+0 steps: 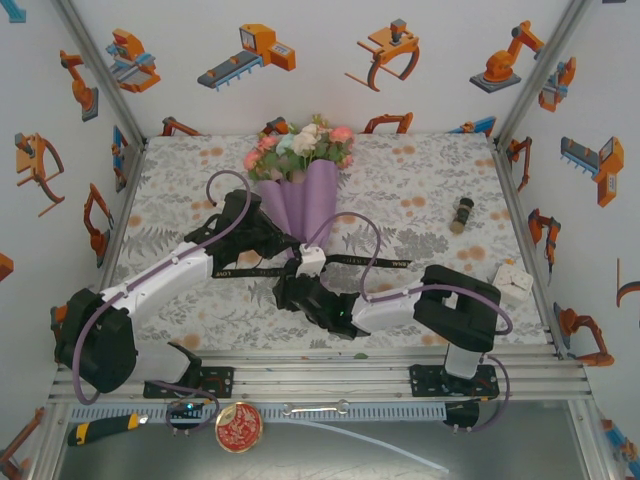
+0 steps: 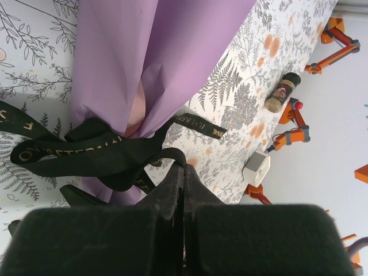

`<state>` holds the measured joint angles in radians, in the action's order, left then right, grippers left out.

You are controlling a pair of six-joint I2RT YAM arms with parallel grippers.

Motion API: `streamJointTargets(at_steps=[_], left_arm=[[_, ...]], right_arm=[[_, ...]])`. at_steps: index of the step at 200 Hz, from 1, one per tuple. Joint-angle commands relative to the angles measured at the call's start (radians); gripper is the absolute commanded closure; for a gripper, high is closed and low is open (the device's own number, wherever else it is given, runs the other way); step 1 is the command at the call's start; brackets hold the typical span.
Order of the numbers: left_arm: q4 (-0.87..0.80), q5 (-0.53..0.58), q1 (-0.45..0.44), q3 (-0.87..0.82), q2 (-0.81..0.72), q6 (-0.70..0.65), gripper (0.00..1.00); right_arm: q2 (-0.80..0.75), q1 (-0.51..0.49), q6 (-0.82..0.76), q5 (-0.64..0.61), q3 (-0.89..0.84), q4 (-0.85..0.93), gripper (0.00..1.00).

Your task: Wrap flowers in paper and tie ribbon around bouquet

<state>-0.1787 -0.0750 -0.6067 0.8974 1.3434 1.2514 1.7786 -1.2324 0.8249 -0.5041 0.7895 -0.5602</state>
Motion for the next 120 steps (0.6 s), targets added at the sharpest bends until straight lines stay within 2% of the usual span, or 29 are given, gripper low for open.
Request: streamJointTargets(at_steps=[1, 30, 45, 68, 101, 120], left_arm=[[0.002, 0.005, 0.007, 0.002, 0.001, 0.023, 1.00], [0.002, 0.005, 0.010, 0.000, -0.002, 0.025, 1.00], [0.000, 0.005, 0.011, 0.000, -0.002, 0.028, 1.00], [0.002, 0.002, 0.013, -0.001, -0.003, 0.026, 1.00], [0.000, -0.002, 0.018, -0.002, -0.002, 0.024, 1.00], [-0.001, -0.004, 0.024, -0.006, -0.003, 0.024, 1.00]], right_arm=[[0.037, -0.004, 0.054, -0.108, 0.026, -0.055, 0.51], [0.089, -0.002, 0.056, -0.118, 0.051, -0.059, 0.50], [0.120, 0.002, 0.054, -0.110, 0.066, -0.064, 0.56], [0.151, 0.007, 0.042, -0.108, 0.068, -0.100, 0.60], [0.159, 0.013, 0.024, -0.088, 0.064, -0.128, 0.82], [0.141, 0.013, 0.000, -0.061, 0.049, -0.140, 1.00]])
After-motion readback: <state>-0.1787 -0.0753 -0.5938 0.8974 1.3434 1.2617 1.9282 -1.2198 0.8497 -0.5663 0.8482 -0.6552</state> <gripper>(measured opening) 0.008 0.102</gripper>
